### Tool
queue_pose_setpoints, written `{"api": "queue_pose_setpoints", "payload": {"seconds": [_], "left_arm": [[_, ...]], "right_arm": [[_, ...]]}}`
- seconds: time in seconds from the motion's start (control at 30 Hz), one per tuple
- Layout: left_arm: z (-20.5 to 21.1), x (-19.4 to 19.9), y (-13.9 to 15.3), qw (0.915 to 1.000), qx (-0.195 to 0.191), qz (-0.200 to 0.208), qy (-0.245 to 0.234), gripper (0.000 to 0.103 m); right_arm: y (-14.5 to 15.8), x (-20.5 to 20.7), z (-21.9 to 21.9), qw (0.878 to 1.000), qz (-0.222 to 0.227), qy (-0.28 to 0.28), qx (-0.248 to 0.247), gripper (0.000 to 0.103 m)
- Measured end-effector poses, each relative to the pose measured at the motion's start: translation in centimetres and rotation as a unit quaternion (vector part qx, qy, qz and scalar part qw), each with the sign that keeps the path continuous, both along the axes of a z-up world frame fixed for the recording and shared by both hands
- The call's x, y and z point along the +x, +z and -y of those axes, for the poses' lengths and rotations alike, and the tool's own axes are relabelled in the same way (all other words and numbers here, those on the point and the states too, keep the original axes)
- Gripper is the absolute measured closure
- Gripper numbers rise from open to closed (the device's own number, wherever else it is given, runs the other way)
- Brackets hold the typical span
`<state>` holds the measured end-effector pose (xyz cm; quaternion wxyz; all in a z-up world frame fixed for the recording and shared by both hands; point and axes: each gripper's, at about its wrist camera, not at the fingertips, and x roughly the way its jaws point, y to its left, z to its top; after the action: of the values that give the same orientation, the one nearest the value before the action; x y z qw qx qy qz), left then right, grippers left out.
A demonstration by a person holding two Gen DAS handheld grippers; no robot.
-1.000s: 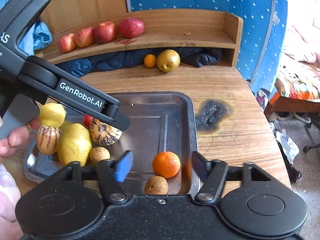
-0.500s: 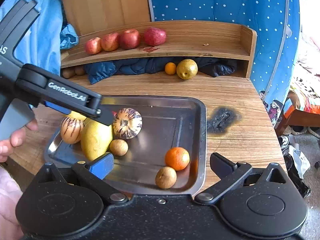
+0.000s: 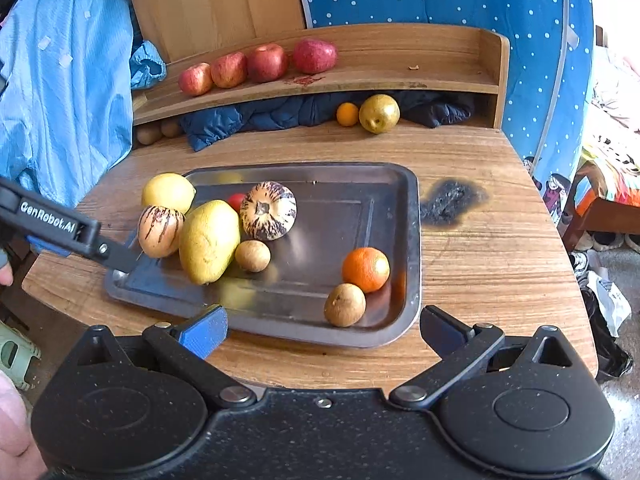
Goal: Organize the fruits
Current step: 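Move both grippers back toward the remaining orange and pear under the shelf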
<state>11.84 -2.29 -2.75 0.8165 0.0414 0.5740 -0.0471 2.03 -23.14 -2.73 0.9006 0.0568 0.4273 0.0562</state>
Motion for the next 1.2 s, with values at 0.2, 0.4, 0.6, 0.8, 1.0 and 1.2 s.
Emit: {"api": "queue_pose_setpoints", "payload": {"seconds": [0.2, 0.4, 0.6, 0.8, 1.0, 1.2], "left_arm": [[-0.9, 0.5, -0.2, 0.9994, 0.01, -0.028, 0.019, 0.001], [0.5, 2.3, 0.5, 0.9997, 0.023, -0.006, -0.001, 0.001], [2.8, 6.0, 0.2, 0.9999, 0.006, 0.0, -0.014, 0.001], [6.3, 9.9, -0.5, 0.9986, 0.007, 0.009, -0.051, 0.001], [8.9, 13.7, -1.6, 0.9974, -0.037, 0.012, -0.06, 0.001], [10.9, 18.5, -2.6, 0.9951, -0.077, 0.043, -0.044, 0.001]], "right_arm": [[0.0, 0.5, 0.4, 1.0, -0.003, -0.011, 0.011, 0.001], [-0.1, 2.3, 1.1, 1.0, 0.004, -0.016, 0.01, 0.001], [0.1, 4.6, 3.5, 0.999, 0.01, -0.047, -0.008, 0.001], [-0.2, 6.4, 6.0, 0.995, 0.026, -0.099, -0.005, 0.001], [-0.1, 8.5, 6.2, 0.993, 0.054, -0.096, -0.038, 0.001], [-0.7, 12.5, 5.9, 0.994, 0.041, -0.058, -0.085, 0.001]]}}
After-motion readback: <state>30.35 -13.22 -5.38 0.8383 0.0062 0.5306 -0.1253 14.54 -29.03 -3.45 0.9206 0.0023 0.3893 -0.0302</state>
